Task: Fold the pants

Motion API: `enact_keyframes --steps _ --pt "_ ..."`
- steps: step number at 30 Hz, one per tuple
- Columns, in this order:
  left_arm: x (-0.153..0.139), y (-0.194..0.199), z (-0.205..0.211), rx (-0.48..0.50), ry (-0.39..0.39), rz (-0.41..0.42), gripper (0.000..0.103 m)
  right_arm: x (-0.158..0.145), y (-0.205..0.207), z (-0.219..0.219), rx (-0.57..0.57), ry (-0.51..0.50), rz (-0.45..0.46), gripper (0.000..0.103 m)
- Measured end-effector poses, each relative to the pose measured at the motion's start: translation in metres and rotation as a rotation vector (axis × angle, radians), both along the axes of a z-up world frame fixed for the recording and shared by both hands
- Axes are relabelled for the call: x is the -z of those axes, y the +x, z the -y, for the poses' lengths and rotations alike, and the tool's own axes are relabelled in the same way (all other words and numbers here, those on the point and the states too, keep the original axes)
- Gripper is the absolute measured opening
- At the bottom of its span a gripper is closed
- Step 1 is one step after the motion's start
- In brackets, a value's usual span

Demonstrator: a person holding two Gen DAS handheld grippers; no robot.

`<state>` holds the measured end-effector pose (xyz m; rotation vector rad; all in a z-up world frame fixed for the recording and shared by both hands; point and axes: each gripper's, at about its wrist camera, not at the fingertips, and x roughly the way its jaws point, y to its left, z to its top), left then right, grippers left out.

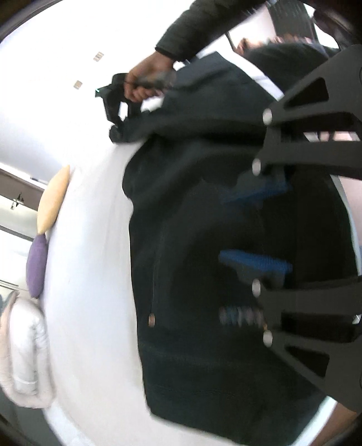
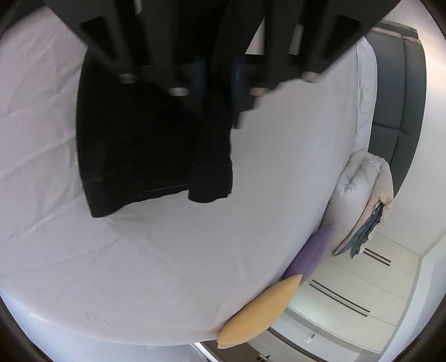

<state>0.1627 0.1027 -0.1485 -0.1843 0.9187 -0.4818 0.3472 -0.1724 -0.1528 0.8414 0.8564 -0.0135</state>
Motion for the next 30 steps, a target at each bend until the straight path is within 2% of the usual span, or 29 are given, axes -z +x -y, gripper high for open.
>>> enact_keyframes --steps 2,3,6,8,11,15,18,20,23,27,28,29,30 --pt "0.011 0.008 0.005 -0.001 -0.001 -0.037 0.019 -0.005 -0.005 0.000 0.005 -0.007 0.026 0.006" --pt "0.024 0.014 0.006 -0.005 0.002 -0.079 0.018 -0.007 -0.013 0.003 0.008 -0.009 0.035 0.005" --pt "0.037 0.021 -0.007 -0.043 -0.102 -0.125 0.014 -0.025 -0.033 0.015 0.043 -0.008 0.092 0.004" --pt "0.037 0.022 -0.009 -0.045 -0.099 -0.133 0.013 -0.039 -0.055 0.026 0.074 0.002 0.139 0.004" --pt "0.038 0.024 -0.007 -0.045 -0.085 -0.136 0.013 -0.055 -0.116 0.048 0.144 0.035 0.210 0.004" --pt "0.040 0.026 -0.011 -0.053 -0.125 -0.159 0.013 -0.060 -0.205 0.076 0.259 0.065 0.269 0.004" --pt "0.042 0.030 -0.014 -0.055 -0.149 -0.179 0.013 -0.038 -0.271 0.095 0.384 0.106 0.256 0.004" --pt "0.043 0.032 -0.018 -0.059 -0.158 -0.186 0.013 -0.006 -0.314 0.105 0.480 0.168 0.203 0.004" --pt "0.042 0.037 -0.028 -0.069 -0.166 -0.201 0.013 0.034 -0.350 0.109 0.545 0.248 0.153 0.004" --pt "0.039 0.041 -0.031 -0.083 -0.152 -0.214 0.013 0.038 -0.362 0.104 0.566 0.272 0.195 0.003" --pt "0.038 0.040 -0.030 -0.086 -0.146 -0.214 0.013 0.037 -0.362 0.105 0.566 0.278 0.201 0.009" --pt "0.036 0.040 -0.028 -0.087 -0.139 -0.213 0.013 0.036 -0.358 0.105 0.563 0.301 0.208 0.011" --pt "0.036 0.040 -0.026 -0.089 -0.134 -0.212 0.013 0.039 -0.356 0.107 0.558 0.328 0.213 0.019"
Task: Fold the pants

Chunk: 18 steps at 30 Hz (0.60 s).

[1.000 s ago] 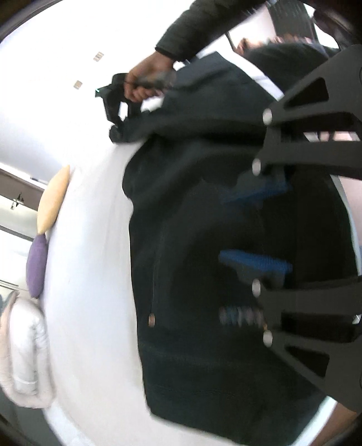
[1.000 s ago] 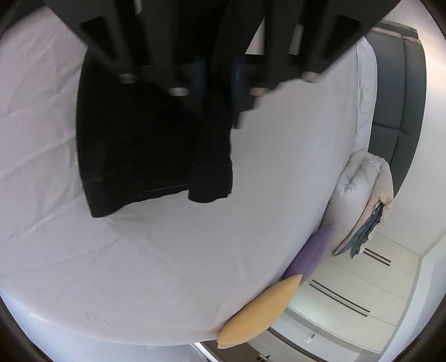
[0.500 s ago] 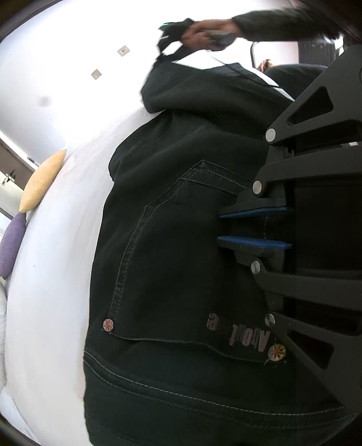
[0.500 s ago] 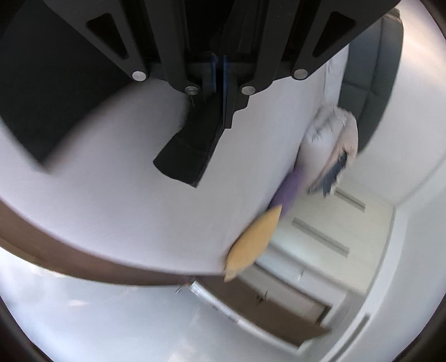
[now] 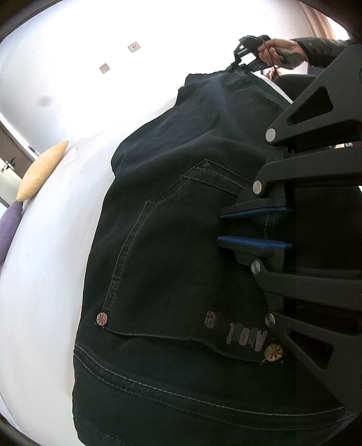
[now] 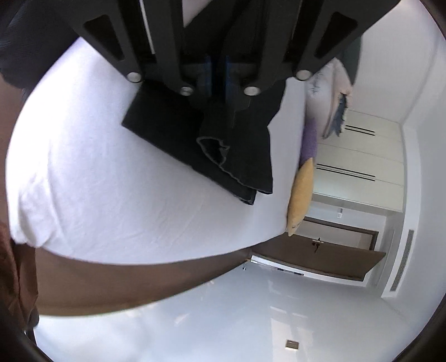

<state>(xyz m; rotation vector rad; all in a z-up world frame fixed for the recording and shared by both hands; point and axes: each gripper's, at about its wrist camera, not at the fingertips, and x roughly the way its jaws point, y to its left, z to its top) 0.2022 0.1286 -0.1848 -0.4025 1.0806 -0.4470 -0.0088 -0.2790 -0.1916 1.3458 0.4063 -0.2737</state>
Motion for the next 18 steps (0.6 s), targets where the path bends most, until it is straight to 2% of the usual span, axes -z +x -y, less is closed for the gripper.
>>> enact_keyframes --steps 1,3,5,6,18 --pt "0.000 0.000 0.000 -0.003 0.003 0.000 0.013 0.001 0.000 0.003 -0.002 0.019 0.017 0.022" --pt "0.000 -0.004 0.010 -0.006 0.011 0.000 0.013 -0.003 0.004 0.007 0.009 -0.003 0.018 0.022" --pt "-0.001 -0.006 0.014 -0.007 0.019 0.001 0.013 -0.008 0.005 0.010 -0.006 -0.049 -0.006 0.010" --pt "-0.001 -0.007 0.018 -0.007 0.025 0.001 0.013 -0.010 0.005 0.011 -0.006 -0.072 -0.036 0.008" --pt "-0.004 -0.007 0.027 0.016 0.036 0.005 0.013 -0.003 -0.029 0.020 0.027 -0.057 -0.044 0.006"
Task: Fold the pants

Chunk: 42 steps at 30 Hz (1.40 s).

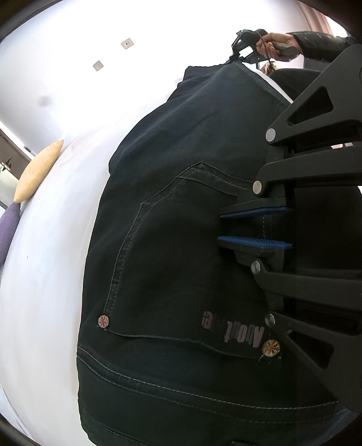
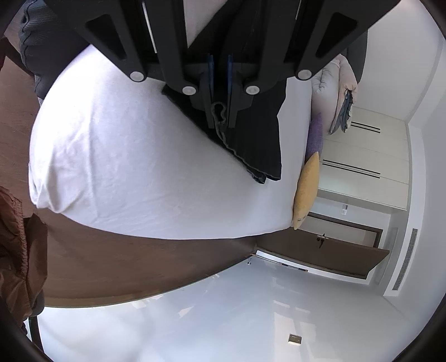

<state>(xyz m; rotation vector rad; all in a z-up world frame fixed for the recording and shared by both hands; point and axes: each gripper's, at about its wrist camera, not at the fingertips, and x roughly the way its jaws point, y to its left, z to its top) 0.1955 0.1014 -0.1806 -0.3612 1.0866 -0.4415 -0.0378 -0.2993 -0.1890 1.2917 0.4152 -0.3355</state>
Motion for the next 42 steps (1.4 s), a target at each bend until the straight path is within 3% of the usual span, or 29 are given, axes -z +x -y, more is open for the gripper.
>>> enact_keyframes --steps 15,17,18,19,20,23,25,28,30,35,42 --pt "0.007 -0.002 -0.013 -0.002 -0.046 0.020 0.013 -0.001 -0.009 0.001 -0.031 -0.075 -0.020 0.006" --pt "0.009 -0.003 -0.016 -0.005 -0.058 0.022 0.013 -0.014 -0.025 0.004 0.038 -0.139 -0.124 0.028" --pt "0.010 -0.004 -0.017 -0.009 -0.064 0.024 0.013 -0.022 -0.034 0.005 0.076 -0.167 -0.158 0.054" --pt "0.011 -0.005 -0.018 -0.009 -0.066 0.026 0.013 -0.028 -0.041 0.005 0.098 -0.180 -0.159 0.063" --pt "0.012 -0.005 -0.019 -0.009 -0.067 0.029 0.013 -0.037 -0.047 0.003 0.085 -0.187 -0.126 0.063" --pt "0.015 -0.007 -0.021 -0.010 -0.077 0.032 0.013 -0.058 -0.033 -0.024 -0.102 -0.187 -0.058 0.058" --pt "0.016 -0.008 -0.022 -0.012 -0.081 0.034 0.013 -0.064 -0.010 -0.061 -0.272 -0.159 -0.009 0.050" --pt "0.015 -0.010 -0.022 -0.015 -0.075 0.038 0.013 -0.055 0.035 -0.133 -0.526 -0.076 0.021 0.047" --pt "0.014 -0.011 -0.022 -0.013 -0.070 0.039 0.013 -0.038 0.061 -0.176 -0.638 0.024 0.022 0.047" --pt "0.011 -0.013 -0.022 -0.007 -0.070 0.043 0.013 0.002 0.098 -0.245 -0.806 0.156 -0.077 0.047" --pt "0.004 -0.015 -0.019 0.006 -0.038 0.055 0.013 0.015 0.113 -0.264 -0.838 0.205 -0.087 0.047"
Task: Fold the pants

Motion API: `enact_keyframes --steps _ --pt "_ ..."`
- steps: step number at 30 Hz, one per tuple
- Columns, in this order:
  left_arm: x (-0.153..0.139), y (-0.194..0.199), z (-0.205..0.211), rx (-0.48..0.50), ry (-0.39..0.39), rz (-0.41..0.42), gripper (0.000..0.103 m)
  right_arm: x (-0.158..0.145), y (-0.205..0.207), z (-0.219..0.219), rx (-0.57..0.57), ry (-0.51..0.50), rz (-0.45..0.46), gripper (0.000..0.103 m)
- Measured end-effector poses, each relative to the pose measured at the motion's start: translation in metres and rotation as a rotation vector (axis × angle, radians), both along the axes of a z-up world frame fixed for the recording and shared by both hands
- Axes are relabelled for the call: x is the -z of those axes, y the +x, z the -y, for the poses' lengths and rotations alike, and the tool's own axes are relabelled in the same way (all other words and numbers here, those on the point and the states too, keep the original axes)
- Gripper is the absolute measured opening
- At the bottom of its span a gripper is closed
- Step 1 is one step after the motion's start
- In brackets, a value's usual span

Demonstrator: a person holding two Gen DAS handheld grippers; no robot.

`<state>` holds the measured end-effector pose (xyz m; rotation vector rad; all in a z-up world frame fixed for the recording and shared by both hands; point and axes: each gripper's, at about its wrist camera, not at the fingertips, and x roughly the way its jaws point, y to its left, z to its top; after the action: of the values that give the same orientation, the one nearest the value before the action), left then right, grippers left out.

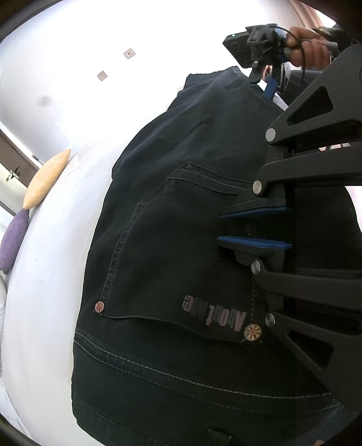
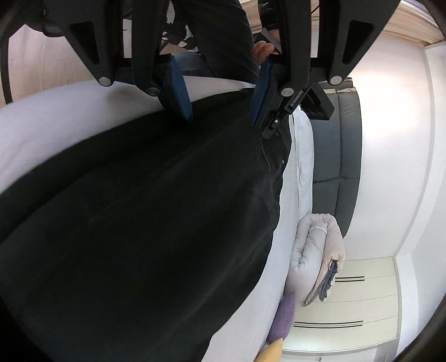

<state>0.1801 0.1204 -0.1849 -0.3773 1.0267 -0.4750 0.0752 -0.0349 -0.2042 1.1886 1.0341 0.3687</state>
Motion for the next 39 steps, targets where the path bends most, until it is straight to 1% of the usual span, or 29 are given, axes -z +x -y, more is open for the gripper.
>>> enact_keyframes --steps 3,5,7,8,9,12,15,18,20,21,22,23,24,25,27,28,29,31,33,35,37,39 --pt "-0.002 -0.003 0.002 0.008 0.019 0.006 0.013 0.000 0.011 -0.010 -0.023 0.025 -0.008 0.047" --pt "-0.004 -0.005 0.003 0.013 0.035 0.009 0.013 0.001 0.020 -0.020 -0.053 0.023 -0.005 0.047" --pt "-0.005 -0.009 0.004 0.024 0.050 0.014 0.013 0.002 0.028 -0.032 -0.086 0.002 0.004 0.036" --pt "-0.005 -0.010 0.004 0.029 0.056 0.015 0.013 0.003 0.032 -0.037 -0.100 -0.008 0.003 0.021" --pt "-0.006 -0.012 0.004 0.034 0.060 0.015 0.013 0.006 0.035 -0.043 -0.108 -0.016 0.002 0.010" --pt "-0.006 -0.017 0.003 0.048 0.073 0.015 0.013 0.013 0.031 -0.045 -0.108 -0.028 0.003 0.005" --pt "-0.007 -0.024 0.004 0.070 0.093 0.020 0.013 0.017 0.020 -0.042 -0.098 -0.030 0.008 0.004" --pt "-0.005 -0.030 0.001 0.068 0.082 0.018 0.013 0.021 0.016 -0.043 -0.096 -0.022 0.013 0.004" --pt "-0.006 -0.033 0.001 0.058 0.078 0.022 0.013 0.017 0.021 -0.048 -0.106 -0.039 0.027 0.005" --pt "-0.009 -0.034 0.001 0.046 0.079 0.023 0.013 0.014 0.023 -0.050 -0.108 -0.040 0.033 0.009" --pt "-0.012 -0.034 0.001 0.035 0.087 0.029 0.013 0.013 0.022 -0.048 -0.103 -0.029 0.040 0.016" --pt "-0.019 -0.035 0.005 0.025 0.109 0.046 0.013 0.011 0.022 -0.043 -0.090 -0.011 0.045 0.019" --pt "-0.026 -0.036 0.008 0.025 0.113 0.065 0.013 0.008 0.020 -0.033 -0.065 0.003 0.056 0.027" --pt "-0.030 -0.034 0.011 0.028 0.095 0.079 0.013 0.006 0.018 -0.023 -0.028 0.010 0.070 0.035" --pt "-0.041 -0.031 0.021 0.043 0.047 0.104 0.013 0.004 0.012 0.007 0.089 0.027 0.096 0.037" --pt "-0.043 -0.027 0.031 0.064 0.048 0.109 0.013 0.006 0.007 0.025 0.151 0.044 0.095 0.036" --pt "-0.041 -0.024 0.041 0.082 0.065 0.104 0.013 0.007 0.004 0.037 0.187 0.052 0.094 0.032" --pt "-0.031 -0.020 0.055 0.100 0.093 0.076 0.013 0.011 -0.004 0.058 0.245 0.027 0.070 0.008" --pt "-0.018 -0.019 0.060 0.103 0.109 0.045 0.013 0.017 -0.013 0.073 0.289 0.030 0.049 0.001" --pt "-0.013 -0.021 0.057 0.101 0.093 0.053 0.013 0.023 -0.020 0.077 0.301 0.033 0.048 0.000" --pt "-0.012 -0.020 0.053 0.102 0.074 0.043 0.013 0.024 -0.022 0.073 0.307 0.018 0.053 0.000" --pt "-0.011 -0.020 0.051 0.107 0.082 0.043 0.013 0.023 -0.022 0.072 0.308 0.016 0.056 0.000"
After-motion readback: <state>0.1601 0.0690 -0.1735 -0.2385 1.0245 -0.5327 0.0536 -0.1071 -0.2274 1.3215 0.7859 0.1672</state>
